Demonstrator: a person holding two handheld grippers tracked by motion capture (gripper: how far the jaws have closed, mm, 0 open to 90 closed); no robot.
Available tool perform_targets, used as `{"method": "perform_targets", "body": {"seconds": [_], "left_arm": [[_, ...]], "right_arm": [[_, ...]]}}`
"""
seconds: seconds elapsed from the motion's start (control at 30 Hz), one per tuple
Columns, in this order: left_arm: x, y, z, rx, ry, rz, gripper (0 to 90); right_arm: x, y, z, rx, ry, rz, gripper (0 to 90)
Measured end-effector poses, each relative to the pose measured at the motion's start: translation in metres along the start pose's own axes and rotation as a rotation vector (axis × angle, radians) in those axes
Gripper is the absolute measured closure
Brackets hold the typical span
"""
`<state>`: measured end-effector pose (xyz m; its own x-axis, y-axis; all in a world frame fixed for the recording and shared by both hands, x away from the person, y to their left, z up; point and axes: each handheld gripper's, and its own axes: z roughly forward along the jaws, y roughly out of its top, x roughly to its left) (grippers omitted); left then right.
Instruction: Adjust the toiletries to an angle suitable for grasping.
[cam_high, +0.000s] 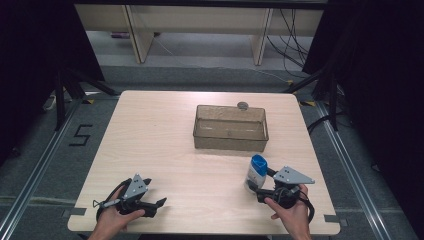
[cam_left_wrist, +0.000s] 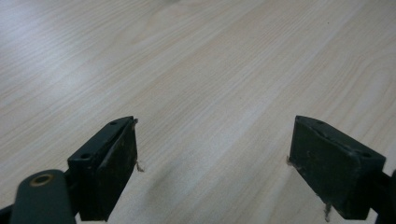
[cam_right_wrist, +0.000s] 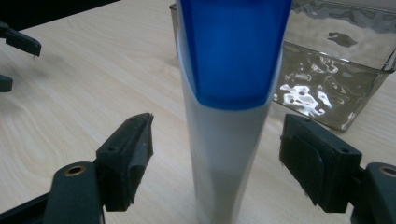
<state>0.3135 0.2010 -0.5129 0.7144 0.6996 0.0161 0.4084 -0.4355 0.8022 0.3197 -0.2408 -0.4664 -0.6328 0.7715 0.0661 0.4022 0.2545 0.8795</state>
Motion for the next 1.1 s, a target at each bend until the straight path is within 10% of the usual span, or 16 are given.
{"method": "perform_targets", "body": {"seconds": [1.1], "left_arm": [[0.001, 0.000, -0.001, 0.008, 0.003, 0.013, 14.9]], "right_arm": [[-0.001, 0.001, 0.014, -0.098, -0.011, 0.007, 48.0]]}}
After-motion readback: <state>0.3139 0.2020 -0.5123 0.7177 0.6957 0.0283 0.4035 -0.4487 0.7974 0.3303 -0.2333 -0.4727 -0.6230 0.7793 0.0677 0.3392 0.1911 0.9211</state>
